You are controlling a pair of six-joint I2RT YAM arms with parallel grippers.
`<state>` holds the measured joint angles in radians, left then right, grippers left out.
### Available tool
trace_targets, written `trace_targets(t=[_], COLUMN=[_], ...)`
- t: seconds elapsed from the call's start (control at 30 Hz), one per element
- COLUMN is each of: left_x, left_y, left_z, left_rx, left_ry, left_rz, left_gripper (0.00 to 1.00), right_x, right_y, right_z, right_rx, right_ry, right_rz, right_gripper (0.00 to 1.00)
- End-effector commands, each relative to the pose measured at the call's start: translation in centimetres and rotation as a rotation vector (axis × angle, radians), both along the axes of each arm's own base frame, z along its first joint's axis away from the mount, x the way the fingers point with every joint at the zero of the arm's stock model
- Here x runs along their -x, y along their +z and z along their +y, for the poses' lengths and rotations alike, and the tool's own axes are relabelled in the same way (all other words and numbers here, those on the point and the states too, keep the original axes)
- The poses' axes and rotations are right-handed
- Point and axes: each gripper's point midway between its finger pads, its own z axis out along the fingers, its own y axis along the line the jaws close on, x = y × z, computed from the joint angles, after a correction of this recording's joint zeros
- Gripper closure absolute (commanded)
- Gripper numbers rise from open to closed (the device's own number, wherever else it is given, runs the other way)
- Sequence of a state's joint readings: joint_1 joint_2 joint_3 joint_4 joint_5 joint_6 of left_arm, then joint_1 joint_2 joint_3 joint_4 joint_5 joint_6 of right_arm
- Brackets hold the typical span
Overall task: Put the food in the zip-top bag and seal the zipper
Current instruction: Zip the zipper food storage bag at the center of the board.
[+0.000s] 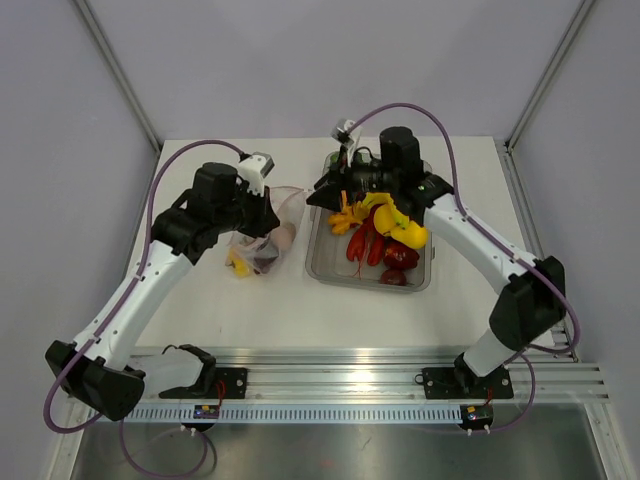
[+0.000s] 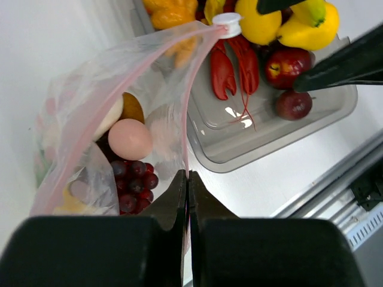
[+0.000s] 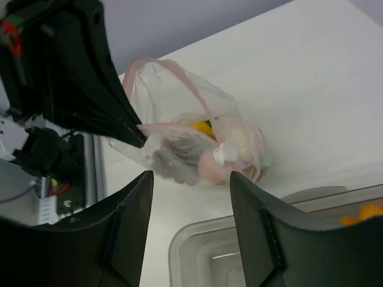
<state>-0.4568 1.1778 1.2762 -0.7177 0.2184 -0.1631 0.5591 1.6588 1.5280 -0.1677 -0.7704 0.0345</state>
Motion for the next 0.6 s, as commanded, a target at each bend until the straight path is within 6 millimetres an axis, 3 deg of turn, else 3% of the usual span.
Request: trace_targets(t=[0.0, 0.03, 0.13, 0.27, 0.57], left_x=[0.8, 0.9, 1.1, 1.5, 2.3], left_y=[1.4, 1.6, 1.9, 2.5, 3.0], left_z=[-1.4, -1.4, -1.4, -1.3, -0.8], left_rx=[0.055, 0.056, 0.053, 0.046, 0.029], left_ry=[-0.119, -0.126, -0.142, -0.167, -0.178], left_rz=[-0.04, -0.044, -0.049, -0.056, -0.073], left_gripper=[1.0, 1.0, 1.0, 1.0, 1.0], right_x=[1.3, 1.1, 0.4, -0.9, -0.8], right_y=[4.0, 2.5, 2.2, -0.8, -1.6], right_z=[-1.9, -2.3, -3.2, -2.8, -0.4], right_rx=[-0.095, -0.105, -0.118, -0.064, -0.115], right_ry=[0.016, -0.008, -0.086, -0.089, 0.05], right_rz=[-0.413, -0.486, -0.591, -0.538, -0.529], right_gripper=[0.38, 0.35, 0.3, 0.31, 0.31])
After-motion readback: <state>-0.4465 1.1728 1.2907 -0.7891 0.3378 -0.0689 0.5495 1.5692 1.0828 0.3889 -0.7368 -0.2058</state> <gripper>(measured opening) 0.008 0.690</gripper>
